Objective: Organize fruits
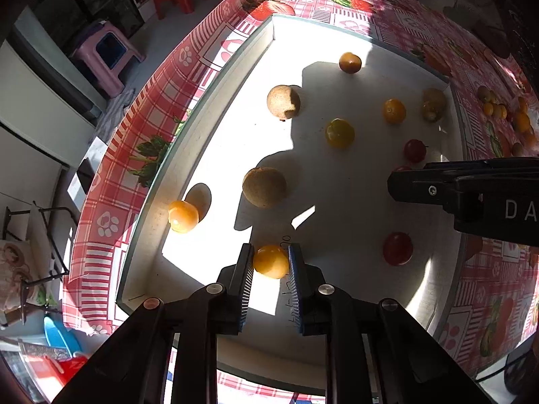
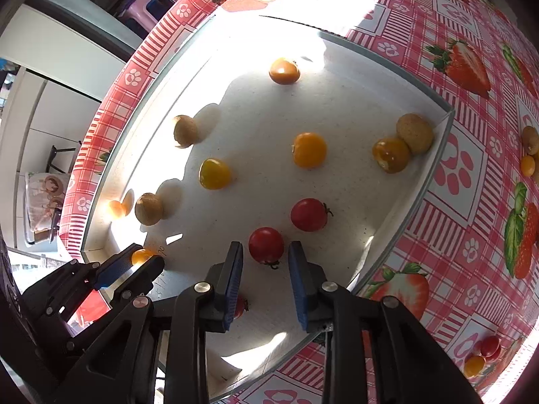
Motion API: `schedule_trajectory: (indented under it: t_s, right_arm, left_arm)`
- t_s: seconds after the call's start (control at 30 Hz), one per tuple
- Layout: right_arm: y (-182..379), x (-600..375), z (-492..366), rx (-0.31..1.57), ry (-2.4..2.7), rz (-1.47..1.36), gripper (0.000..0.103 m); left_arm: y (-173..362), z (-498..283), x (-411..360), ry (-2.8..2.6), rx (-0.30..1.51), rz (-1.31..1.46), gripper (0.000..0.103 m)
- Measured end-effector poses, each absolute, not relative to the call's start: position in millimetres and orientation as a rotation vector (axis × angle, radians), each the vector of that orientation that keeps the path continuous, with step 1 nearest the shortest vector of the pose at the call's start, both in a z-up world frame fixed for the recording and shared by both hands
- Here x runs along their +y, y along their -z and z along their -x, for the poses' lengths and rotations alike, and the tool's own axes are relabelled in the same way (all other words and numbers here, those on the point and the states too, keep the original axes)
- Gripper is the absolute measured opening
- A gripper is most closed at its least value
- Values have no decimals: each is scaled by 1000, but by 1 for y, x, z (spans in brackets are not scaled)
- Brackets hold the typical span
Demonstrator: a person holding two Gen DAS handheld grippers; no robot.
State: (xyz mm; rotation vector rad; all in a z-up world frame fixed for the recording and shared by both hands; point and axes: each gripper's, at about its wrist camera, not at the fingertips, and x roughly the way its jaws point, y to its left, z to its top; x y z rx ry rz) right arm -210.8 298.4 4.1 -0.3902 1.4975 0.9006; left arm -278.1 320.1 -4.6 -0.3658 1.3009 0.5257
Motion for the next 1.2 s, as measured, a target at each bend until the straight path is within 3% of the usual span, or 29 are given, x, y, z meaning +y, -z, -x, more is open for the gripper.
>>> schedule_trajectory:
  t_s: [0.03, 0.07, 0.1, 0.57, 0.67, 0.87, 0.97, 1.2]
  right_arm:
    - [-8, 298, 210, 1489, -904, 382, 50]
    - [-12, 297, 211, 1480, -907, 373, 51]
    - [-15, 295, 211, 1473, -909, 363, 53]
    - [-52, 255, 208, 1460, -806, 375, 81]
    - [-56, 243, 208, 1470, -766, 407, 81]
    - [-66, 233, 218, 1458, -713, 463, 88]
    - [-75, 231, 221, 1454, -703, 467, 103]
    - [-96, 231, 227, 1423, -666, 489, 103]
  left_arm:
    - [4, 277, 319, -523, 1301, 367, 29]
    - [3, 277, 318, -529, 1295, 362, 59]
    - [-2, 278, 315, -543, 1272, 352, 81]
    - [-34, 270, 295, -482, 1278, 305, 81]
    - [-41, 272, 297, -483, 1280, 308, 103]
    - [-53, 274, 299, -490, 1285, 288, 103]
    - [-58, 273, 301, -490, 1308, 296, 103]
    - [-63, 273, 303, -457, 1363, 296, 103]
